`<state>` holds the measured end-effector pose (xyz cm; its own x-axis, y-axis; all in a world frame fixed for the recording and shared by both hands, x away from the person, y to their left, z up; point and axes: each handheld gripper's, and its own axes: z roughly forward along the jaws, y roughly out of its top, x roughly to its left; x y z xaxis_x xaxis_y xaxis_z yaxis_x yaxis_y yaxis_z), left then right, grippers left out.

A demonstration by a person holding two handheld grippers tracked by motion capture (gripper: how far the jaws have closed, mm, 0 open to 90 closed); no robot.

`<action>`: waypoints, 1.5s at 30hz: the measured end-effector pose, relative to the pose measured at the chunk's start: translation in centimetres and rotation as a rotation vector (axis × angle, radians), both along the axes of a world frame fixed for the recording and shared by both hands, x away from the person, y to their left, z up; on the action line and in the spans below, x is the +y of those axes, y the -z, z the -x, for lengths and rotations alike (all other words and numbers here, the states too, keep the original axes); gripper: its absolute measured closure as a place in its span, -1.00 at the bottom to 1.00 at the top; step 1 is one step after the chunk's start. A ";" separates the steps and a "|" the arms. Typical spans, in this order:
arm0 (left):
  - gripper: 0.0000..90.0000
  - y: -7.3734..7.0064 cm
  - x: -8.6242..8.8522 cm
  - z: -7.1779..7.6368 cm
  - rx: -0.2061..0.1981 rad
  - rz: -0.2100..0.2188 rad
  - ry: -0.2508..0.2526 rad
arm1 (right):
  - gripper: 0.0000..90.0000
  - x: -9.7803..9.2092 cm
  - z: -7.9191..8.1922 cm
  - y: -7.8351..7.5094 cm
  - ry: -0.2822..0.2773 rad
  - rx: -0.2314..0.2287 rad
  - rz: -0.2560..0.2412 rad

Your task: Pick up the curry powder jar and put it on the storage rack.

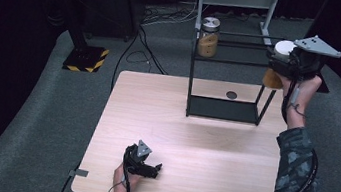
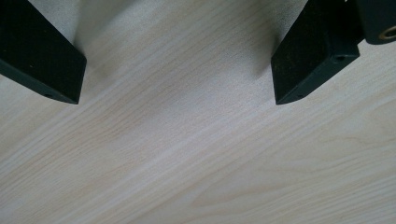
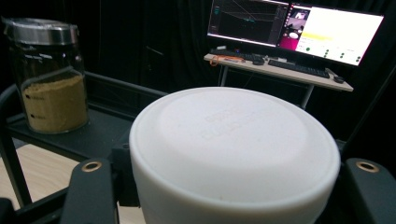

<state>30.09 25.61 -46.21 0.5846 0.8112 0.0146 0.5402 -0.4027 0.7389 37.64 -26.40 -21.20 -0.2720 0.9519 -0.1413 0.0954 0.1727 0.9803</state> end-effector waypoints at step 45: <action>-0.94 0.0 0.1 0.0 0.002 0.002 0.005 | -0.27 1.4 -7.9 -3.0 0.060 0.032 -0.075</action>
<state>30.13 25.70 -46.20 0.5891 0.8080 0.0118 0.5395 -0.4041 0.7387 45.49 -24.98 -18.21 -0.2174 0.9741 -0.0615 0.1350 0.0924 0.9865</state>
